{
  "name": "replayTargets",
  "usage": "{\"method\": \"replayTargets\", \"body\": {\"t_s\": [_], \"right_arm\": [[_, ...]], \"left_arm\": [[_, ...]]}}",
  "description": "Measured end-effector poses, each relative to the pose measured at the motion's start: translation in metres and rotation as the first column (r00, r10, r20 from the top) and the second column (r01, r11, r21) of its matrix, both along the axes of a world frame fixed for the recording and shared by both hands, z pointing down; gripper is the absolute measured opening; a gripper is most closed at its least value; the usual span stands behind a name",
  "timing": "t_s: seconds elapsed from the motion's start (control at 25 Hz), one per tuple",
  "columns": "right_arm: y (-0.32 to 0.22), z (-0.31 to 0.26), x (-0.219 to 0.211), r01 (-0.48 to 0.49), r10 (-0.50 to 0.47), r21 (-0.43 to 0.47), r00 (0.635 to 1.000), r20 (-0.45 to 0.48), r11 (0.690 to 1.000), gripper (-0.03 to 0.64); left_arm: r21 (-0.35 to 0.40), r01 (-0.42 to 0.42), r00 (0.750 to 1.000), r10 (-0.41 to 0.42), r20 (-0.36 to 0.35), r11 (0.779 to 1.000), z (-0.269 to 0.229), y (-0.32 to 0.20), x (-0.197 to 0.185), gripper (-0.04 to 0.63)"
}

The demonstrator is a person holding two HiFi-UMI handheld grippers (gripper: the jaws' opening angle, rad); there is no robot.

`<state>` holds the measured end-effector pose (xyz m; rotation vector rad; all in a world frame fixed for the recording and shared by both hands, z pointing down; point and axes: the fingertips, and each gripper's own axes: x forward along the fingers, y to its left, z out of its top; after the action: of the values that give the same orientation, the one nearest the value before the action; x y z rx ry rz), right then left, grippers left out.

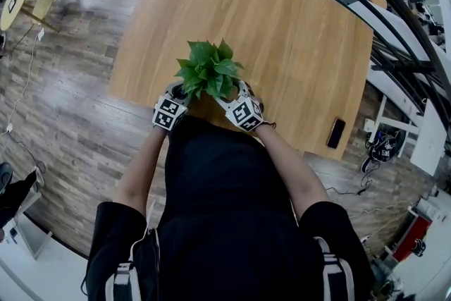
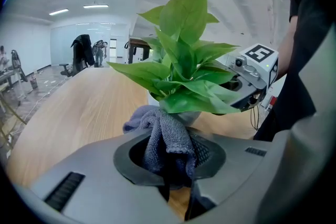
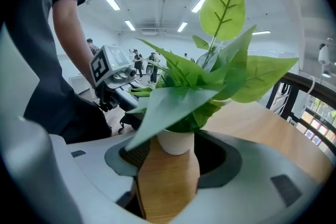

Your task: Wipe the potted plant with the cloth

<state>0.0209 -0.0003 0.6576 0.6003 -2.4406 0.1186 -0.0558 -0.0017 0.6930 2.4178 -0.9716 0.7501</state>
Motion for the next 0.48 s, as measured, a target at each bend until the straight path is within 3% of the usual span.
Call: {"method": "replayTargets", "body": {"t_s": [0.24,0.48], "right_arm": [[0.031,0.003,-0.004,0.132,-0.132,-0.019,0.991,0.002,0.991,0.247],[-0.002,0.001,0.011,0.004,-0.003,-0.025,1.0,0.018,1.0,0.247]], "left_arm": [[-0.02,0.07,0.997,-0.071,-0.023,0.997,0.003,-0.011,-0.015,0.115],[-0.02,0.048,0.999,-0.048,-0.004,0.999,0.006,-0.014,-0.008,0.115]]}}
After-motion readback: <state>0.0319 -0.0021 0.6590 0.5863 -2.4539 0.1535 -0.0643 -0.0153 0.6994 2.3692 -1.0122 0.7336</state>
